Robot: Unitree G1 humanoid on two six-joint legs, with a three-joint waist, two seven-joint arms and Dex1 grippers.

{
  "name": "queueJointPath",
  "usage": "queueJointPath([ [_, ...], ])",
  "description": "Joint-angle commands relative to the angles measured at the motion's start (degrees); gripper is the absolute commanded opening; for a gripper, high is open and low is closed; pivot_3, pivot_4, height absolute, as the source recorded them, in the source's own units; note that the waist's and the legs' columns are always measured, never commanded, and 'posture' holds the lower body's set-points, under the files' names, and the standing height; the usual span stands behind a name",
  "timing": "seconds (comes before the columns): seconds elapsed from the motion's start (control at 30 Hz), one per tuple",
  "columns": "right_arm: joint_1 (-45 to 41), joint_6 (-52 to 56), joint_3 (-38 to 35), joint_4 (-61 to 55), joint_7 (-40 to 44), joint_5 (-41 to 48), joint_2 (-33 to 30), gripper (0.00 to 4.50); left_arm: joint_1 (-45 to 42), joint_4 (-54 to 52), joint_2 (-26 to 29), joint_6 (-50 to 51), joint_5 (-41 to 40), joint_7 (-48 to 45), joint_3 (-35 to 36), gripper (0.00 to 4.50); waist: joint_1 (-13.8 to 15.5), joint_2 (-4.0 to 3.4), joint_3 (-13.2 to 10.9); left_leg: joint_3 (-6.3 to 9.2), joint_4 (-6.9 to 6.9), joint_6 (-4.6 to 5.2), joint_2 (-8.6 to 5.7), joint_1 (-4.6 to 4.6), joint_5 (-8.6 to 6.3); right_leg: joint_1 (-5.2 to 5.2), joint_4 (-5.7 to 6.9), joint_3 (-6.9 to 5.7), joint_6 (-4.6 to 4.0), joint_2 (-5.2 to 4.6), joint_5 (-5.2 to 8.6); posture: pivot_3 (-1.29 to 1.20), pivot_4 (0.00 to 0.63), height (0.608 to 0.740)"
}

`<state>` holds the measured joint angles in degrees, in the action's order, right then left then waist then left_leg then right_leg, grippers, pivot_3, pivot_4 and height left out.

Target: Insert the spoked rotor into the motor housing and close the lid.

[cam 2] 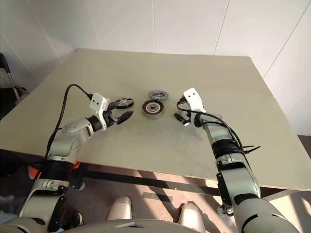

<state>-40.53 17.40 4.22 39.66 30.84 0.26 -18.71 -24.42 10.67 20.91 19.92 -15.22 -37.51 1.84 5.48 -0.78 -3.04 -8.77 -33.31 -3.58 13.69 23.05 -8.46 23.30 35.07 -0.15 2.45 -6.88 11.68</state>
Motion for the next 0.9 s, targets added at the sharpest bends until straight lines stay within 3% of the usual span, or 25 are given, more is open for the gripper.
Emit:
queueJointPath([
  [0.03, -1.9, 0.6, -4.0, 2.6, -0.4, 3.1, 0.8, 4.49, -0.6, -2.1, -0.1, -0.7, -0.2, 0.2, 0.0, 4.5, 0.0, 0.0, 0.0, 0.0, 0.0, 0.0, 0.0, 0.0, 0.0, 0.0, 0.01, 0.0, 0.0, 0.0, 0.0, 0.0, 0.0, 0.74],
  [0.17, -2.4, 0.7, -5.0, 4.6, -0.3, 3.5, 1.0, 4.49, -0.4, -2.3, -0.4, -0.6, -0.1, 0.4, 0.0, 4.5, 0.0, 0.01, 0.0, 0.0, -0.04, 0.0, 0.0, -0.02, 0.0, -0.01, 0.09, 0.0, 0.0, -0.01, 0.0, 0.0, 0.0, 0.74],
  [0.3, -3.0, 0.2, -5.1, 5.8, -0.7, 3.1, 1.1, 3.59, -0.5, -2.2, -0.4, -0.8, 0.0, 0.4, 0.1, 4.5, 0.0, 0.01, 0.0, 0.0, -0.04, -0.01, 0.0, -0.05, 0.02, -0.01, 0.16, 0.0, -0.01, -0.03, 0.0, 0.0, 0.0, 0.74],
  [0.57, -3.0, -0.7, -4.3, 5.6, -0.7, 2.1, 1.2, 3.59, -0.5, -2.2, -0.2, -0.8, 0.1, 0.3, 0.1, 4.5, 0.0, 0.01, 0.0, 0.0, -0.04, -0.01, 0.0, -0.06, 0.03, -0.01, 0.16, 0.0, -0.02, -0.02, 0.01, 0.0, 0.0, 0.74],
  [0.67, -2.8, -1.1, -4.2, 5.0, -0.2, 2.2, 1.5, 3.01, -0.5, -2.2, -0.1, -0.8, 0.1, 0.4, 0.1, 4.5, 0.0, 0.01, 0.0, 0.0, -0.04, -0.01, 0.0, -0.06, 0.03, -0.01, 0.16, 0.0, -0.02, -0.02, 0.01, 0.0, 0.0, 0.74],
  [0.87, -2.6, -1.9, -3.9, 4.4, -0.2, 1.7, 1.6, 0.94, -0.3, -2.2, -0.2, -0.6, -0.1, 0.6, 0.3, 4.5, -0.1, 0.01, 0.0, 0.0, -0.02, 0.0, 0.01, -0.05, 0.03, 0.02, 0.14, 0.0, -0.04, -0.01, 0.02, 0.0, 0.0, 0.74],
  [0.9, -2.6, -2.0, -3.7, 4.5, -0.4, 1.4, 1.5, 0.94, -0.2, -2.2, -0.2, -0.6, -0.1, 0.6, 0.3, 4.5, -0.1, 0.01, 0.0, 0.0, -0.02, -0.01, 0.01, -0.06, 0.03, 0.02, 0.14, 0.0, -0.04, 0.0, 0.02, 0.0, 0.0, 0.74],
])
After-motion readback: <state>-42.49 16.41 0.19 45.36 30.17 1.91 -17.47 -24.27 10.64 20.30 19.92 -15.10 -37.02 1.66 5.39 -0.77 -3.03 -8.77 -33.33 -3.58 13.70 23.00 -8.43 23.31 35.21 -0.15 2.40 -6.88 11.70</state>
